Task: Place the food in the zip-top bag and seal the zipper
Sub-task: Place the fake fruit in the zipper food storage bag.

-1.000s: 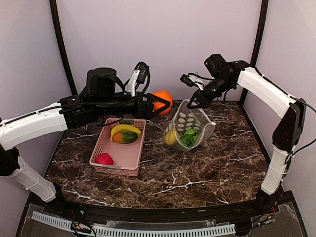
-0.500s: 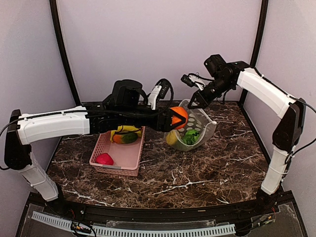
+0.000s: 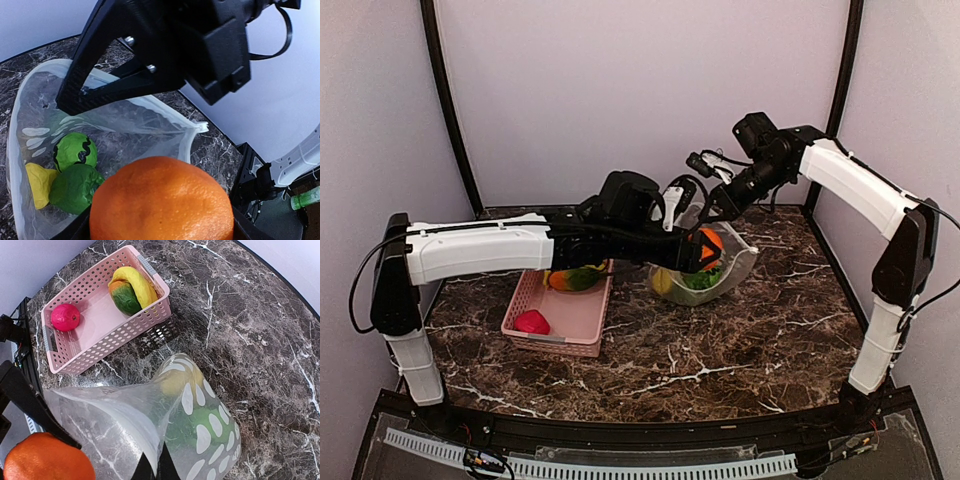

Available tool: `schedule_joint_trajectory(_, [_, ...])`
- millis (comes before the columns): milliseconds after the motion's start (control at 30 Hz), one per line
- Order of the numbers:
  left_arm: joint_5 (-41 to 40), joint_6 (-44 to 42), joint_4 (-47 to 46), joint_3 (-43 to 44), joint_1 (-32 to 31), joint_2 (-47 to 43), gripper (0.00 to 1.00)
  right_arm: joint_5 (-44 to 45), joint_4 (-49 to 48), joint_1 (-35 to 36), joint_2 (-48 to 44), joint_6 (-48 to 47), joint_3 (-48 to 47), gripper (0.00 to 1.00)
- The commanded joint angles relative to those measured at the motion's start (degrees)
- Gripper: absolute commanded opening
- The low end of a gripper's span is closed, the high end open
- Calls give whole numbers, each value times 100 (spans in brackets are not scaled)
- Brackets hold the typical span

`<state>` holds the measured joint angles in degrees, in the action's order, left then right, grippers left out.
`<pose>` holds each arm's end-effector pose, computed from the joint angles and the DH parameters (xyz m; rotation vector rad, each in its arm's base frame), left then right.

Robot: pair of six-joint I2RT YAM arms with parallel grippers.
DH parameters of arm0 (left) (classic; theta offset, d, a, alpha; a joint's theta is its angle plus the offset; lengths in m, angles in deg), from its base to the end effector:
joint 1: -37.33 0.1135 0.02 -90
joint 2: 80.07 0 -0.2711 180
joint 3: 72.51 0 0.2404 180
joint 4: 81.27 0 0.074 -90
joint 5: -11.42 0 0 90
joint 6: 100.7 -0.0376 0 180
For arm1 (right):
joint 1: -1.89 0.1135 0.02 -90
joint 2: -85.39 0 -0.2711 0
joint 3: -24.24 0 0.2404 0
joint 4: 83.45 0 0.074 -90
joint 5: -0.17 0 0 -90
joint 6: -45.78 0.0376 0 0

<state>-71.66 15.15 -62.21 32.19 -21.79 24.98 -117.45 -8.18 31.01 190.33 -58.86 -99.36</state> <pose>0.2198 -0.3763 0.3368 0.6770 1.9567 -1.0813 0.3206 0.1986 0.3628 -1.1182 2.2830 0.7140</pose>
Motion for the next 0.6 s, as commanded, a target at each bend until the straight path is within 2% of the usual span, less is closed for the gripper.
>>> schedule_joint_trajectory(0, [-490, 117, 267, 303, -21, 136, 61, -139, -169, 41, -252, 90, 79, 0])
schedule_joint_trajectory(567, [-1132, 183, 319, 777, -15, 893, 62, -209, -206, 41, -344, 109, 238, 0])
